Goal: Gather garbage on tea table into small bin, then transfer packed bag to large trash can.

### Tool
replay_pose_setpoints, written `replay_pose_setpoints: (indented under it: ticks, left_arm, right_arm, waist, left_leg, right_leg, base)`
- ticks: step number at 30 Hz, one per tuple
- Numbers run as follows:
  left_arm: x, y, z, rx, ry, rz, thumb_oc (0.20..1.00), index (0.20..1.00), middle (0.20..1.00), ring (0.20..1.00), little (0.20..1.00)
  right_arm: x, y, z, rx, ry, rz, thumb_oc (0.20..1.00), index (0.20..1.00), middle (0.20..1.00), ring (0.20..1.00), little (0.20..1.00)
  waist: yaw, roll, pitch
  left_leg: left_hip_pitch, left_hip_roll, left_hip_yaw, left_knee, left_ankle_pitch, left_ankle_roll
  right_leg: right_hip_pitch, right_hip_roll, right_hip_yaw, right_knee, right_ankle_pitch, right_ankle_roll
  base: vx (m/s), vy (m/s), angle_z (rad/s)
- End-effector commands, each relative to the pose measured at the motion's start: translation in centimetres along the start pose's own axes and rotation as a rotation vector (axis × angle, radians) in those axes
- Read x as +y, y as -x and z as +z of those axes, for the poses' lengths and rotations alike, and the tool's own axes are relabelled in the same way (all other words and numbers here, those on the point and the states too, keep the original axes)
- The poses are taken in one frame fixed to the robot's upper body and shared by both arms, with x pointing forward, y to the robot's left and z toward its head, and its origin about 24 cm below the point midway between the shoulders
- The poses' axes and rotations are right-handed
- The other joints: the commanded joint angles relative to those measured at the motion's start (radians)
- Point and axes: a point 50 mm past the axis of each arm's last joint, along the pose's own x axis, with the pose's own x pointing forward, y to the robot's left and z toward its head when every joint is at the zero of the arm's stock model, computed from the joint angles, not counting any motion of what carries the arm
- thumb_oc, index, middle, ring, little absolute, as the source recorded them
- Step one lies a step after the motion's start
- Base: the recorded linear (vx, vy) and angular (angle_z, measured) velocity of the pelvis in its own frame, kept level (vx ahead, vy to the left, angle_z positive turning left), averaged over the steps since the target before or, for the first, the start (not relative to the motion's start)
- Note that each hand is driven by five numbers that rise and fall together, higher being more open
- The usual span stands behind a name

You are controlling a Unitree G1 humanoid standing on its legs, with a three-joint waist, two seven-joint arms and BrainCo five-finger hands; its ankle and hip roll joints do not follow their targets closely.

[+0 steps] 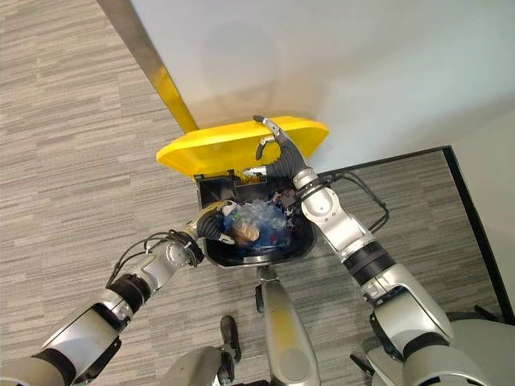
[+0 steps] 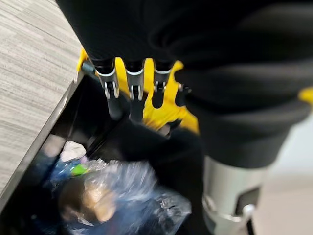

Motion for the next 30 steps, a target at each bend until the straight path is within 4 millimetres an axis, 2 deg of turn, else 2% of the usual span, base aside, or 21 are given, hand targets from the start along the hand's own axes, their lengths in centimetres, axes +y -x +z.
replay_pose_setpoints:
  ticks: [1,4,5,6,9,10,11,12,13,15,16,17,19,22,23,24,25,27,29,30]
  left_arm:
    - [0.1,1.9,-1.1,-0.023,0.147,0.053,1.0,1.0,1.0,1.0,1.0]
    - [0.5,3.9,-3.0,0.025,0.273,0.102,1.0,1.0,1.0,1.0,1.0]
    - [0.5,4.0,-3.1,0.027,0.273,0.101,1.0,1.0,1.0,1.0,1.0]
    - [0.3,6.0,-5.3,0.098,0.355,0.124,1.0,1.0,1.0,1.0,1.0]
    - [0.1,9.5,-8.8,0.229,0.446,0.163,1.0,1.0,1.0,1.0,1.0]
    - [0.0,10.6,-9.9,0.269,0.474,0.179,1.0,1.0,1.0,1.0,1.0]
    - [0.0,10.7,-9.9,0.271,0.474,0.178,1.0,1.0,1.0,1.0,1.0]
    - [-0.1,11.9,-11.0,0.318,0.5,0.196,1.0,1.0,1.0,1.0,1.0]
    - [-0.5,15.0,-13.2,0.423,0.566,0.247,1.0,1.0,1.0,1.0,1.0]
    - [-0.7,16.6,-14.3,0.481,0.616,0.288,1.0,1.0,1.0,1.0,1.0]
    - [-1.0,17.5,-14.7,0.508,0.646,0.306,1.0,1.0,1.0,1.0,1.0]
    - [-1.3,18.2,-14.9,0.527,0.666,0.303,1.0,1.0,1.0,1.0,1.0]
    - [-1.7,19.0,-15.1,0.547,0.678,0.288,1.0,1.0,1.0,1.0,1.0]
    - [-1.5,19.5,-15.6,0.571,0.66,0.279,1.0,1.0,1.0,1.0,1.0]
    - [-1.5,19.5,-15.6,0.571,0.66,0.279,1.0,1.0,1.0,1.0,1.0]
    - [-1.8,20.1,-15.8,0.596,0.657,0.279,1.0,1.0,1.0,1.0,1.0]
    - [-1.8,20.2,-15.8,0.592,0.666,0.272,1.0,1.0,1.0,1.0,1.0]
    - [-2.2,20.4,-16.0,0.607,0.698,0.294,1.0,1.0,1.0,1.0,1.0]
    - [-3.1,20.8,-16.0,0.627,0.745,0.286,1.0,1.0,1.0,1.0,1.0]
    - [-3.1,20.8,-16.0,0.627,0.745,0.286,1.0,1.0,1.0,1.0,1.0]
  right_arm:
    - [1.8,1.2,-0.8,0.015,-0.071,0.016,1.0,1.0,1.0,1.0,1.0]
    - [1.9,3.1,-2.4,0.07,-0.082,0.008,1.0,1.0,1.0,1.0,1.0]
    - [1.9,3.1,-2.4,0.072,-0.084,0.009,1.0,1.0,1.0,1.0,1.0]
    - [2.1,4.5,-3.5,0.115,-0.099,0.002,1.0,1.0,1.0,1.0,1.0]
    - [2.3,7.0,-5.3,0.197,-0.126,-0.005,1.0,1.0,1.0,1.0,1.0]
    - [2.3,7.7,-5.9,0.223,-0.127,-0.008,1.0,1.0,1.0,1.0,1.0]
    - [2.4,7.8,-5.9,0.224,-0.127,-0.007,1.0,1.0,1.0,1.0,1.0]
    - [2.3,8.8,-6.6,0.261,-0.128,-0.009,1.0,1.0,1.0,1.0,1.0]
    - [2.1,11.0,-8.2,0.343,-0.117,-0.015,1.0,1.0,1.0,1.0,1.0]
    - [2.6,12.5,-9.2,0.409,-0.098,0.001,1.0,1.0,1.0,1.0,1.0]
    - [2.8,13.5,-9.9,0.453,-0.106,0.001,1.0,1.0,1.0,1.0,1.0]
    - [2.8,14.7,-10.5,0.489,-0.112,-0.006,1.0,1.0,1.0,1.0,1.0]
    - [2.9,16.8,-11.5,0.562,-0.105,-0.007,1.0,1.0,1.0,1.0,1.0]
    - [3.4,19.4,-13.1,0.67,-0.125,-0.02,1.0,1.0,1.0,1.0,1.0]
    - [3.4,19.4,-13.1,0.67,-0.126,-0.02,1.0,1.0,1.0,1.0,1.0]
    - [3.6,20.2,-13.4,0.702,-0.138,-0.029,1.0,1.0,1.0,1.0,1.0]
    - [3.9,21.7,-14.0,0.76,-0.161,-0.039,1.0,1.0,1.0,1.0,1.0]
    - [4.2,21.9,-14.3,0.78,-0.179,-0.035,1.0,1.0,1.0,1.0,1.0]
    - [4.1,23.2,-14.6,0.822,-0.17,-0.036,1.0,1.0,1.0,1.0,1.0]
    - [4.1,23.2,-14.6,0.822,-0.17,-0.036,1.0,1.0,1.0,1.0,1.0]
  waist:
    - [0.038,-0.041,-0.099]
    - [0.057,-0.052,-0.121]
    - [0.057,-0.053,-0.122]
    - [0.071,-0.064,-0.132]
    - [0.098,-0.083,-0.136]
    - [0.106,-0.088,-0.136]
    - [0.106,-0.088,-0.137]
    - [0.113,-0.091,-0.144]
    - [0.129,-0.086,-0.156]
    - [0.125,-0.088,-0.151]
    - [0.13,-0.082,-0.149]
    - [0.133,-0.079,-0.151]
    - [0.143,-0.061,-0.164]
    - [0.16,-0.034,-0.195]
    - [0.161,-0.034,-0.198]
    - [0.169,-0.034,-0.204]
    - [0.178,-0.066,-0.237]
    - [0.182,-0.073,-0.26]
    - [0.174,-0.079,-0.291]
    - [0.174,-0.079,-0.29]
  left_leg:
    - [0.039,-0.069,-0.015,0.098,-0.177,0.031]
    - [0.053,-0.071,-0.022,0.107,-0.184,0.033]
    - [0.054,-0.07,-0.022,0.107,-0.184,0.033]
    - [0.063,-0.074,-0.023,0.122,-0.19,0.037]
    - [0.054,-0.095,-0.027,0.175,-0.195,0.049]
    - [0.048,-0.105,-0.029,0.188,-0.192,0.054]
    - [0.048,-0.105,-0.029,0.189,-0.192,0.054]
    - [0.045,-0.114,-0.03,0.189,-0.186,0.059]
    - [0.046,-0.113,-0.027,0.175,-0.162,0.064]
    - [0.05,-0.118,-0.022,0.149,-0.124,0.075]
    - [0.04,-0.114,-0.022,0.135,-0.095,0.08]
    - [0.023,-0.11,-0.019,0.13,-0.079,0.086]
    - [-0.008,-0.093,-0.022,0.104,-0.045,0.093]
    - [-0.039,-0.053,-0.021,0.052,0.007,0.091]
    - [-0.042,-0.053,-0.02,0.051,0.01,0.091]
    - [-0.048,-0.046,-0.009,0.041,0.019,0.085]
    - [-0.059,-0.051,-0.028,0.014,0.042,0.063]
    - [-0.073,-0.035,-0.006,0.003,0.052,0.051]
    - [-0.071,-0.021,0.009,-0.034,0.065,0.039]
    - [-0.069,-0.021,0.009,-0.036,0.066,0.038]
  right_leg:
    - [-0.065,-0.088,-0.033,-0.137,0.205,0.114]
    - [-0.033,-0.101,-0.046,-0.155,0.21,0.115]
    - [-0.031,-0.101,-0.046,-0.156,0.21,0.115]
    - [-0.008,-0.106,-0.054,-0.175,0.217,0.119]
    - [0.036,-0.117,-0.065,-0.213,0.23,0.132]
    - [0.045,-0.118,-0.067,-0.222,0.23,0.137]
    - [0.046,-0.118,-0.067,-0.223,0.23,0.137]
    - [0.055,-0.12,-0.075,-0.233,0.228,0.141]
    - [0.063,-0.115,-0.1,-0.229,0.215,0.147]
    - [0.048,-0.129,-0.103,-0.173,0.244,0.169]
    - [0.052,-0.131,-0.118,-0.124,0.216,0.169]
    - [0.059,-0.132,-0.11,-0.063,0.181,0.155]
    - [0.078,-0.108,-0.057,0.083,0.104,0.121]
    - [0.119,-0.093,-0.024,0.268,-0.009,0.088]
    - [0.116,-0.093,-0.023,0.266,-0.006,0.088]
    - [0.144,-0.096,-0.014,0.275,-0.005,0.085]
    - [0.276,-0.056,-0.001,0.086,-0.074,0.072]
    - [0.29,-0.039,0.004,-0.003,-0.063,0.073]
    - [0.346,-0.015,0.032,-0.137,-0.035,0.07]
    - [0.35,-0.014,0.032,-0.141,-0.033,0.07]
  base:
    - [-0.05,-0.02,0.05]
    - [-0.07,-0.024,0.08]
    - [-0.08,-0.019,0.14]
    - [-0.08,-0.005,0.18]
    - [-0.13,0.015,0.13]
    - [-0.07,0.018,-0.06]
    - [-0.07,0.027,-0.08]
    - [-0.12,0.055,-0.09]
    - [-0.16,0.068,0.01]
    - [-0.17,0.072,-0.03]
    - [-0.24,0.074,-0.15]
    - [-0.29,0.064,-0.2]
    - [-0.23,0.034,-0.27]
    - [-0.13,-0.007,-0.04]
    - [-0.06,-0.03,-0.1]
    - [0.03,-0.179,-0.23]
    - [0.05,-0.224,-0.19]
    - [0.04,-0.187,0.19]
    - [0.05,-0.153,-0.41]
    - [0.09,-0.14,-0.52]
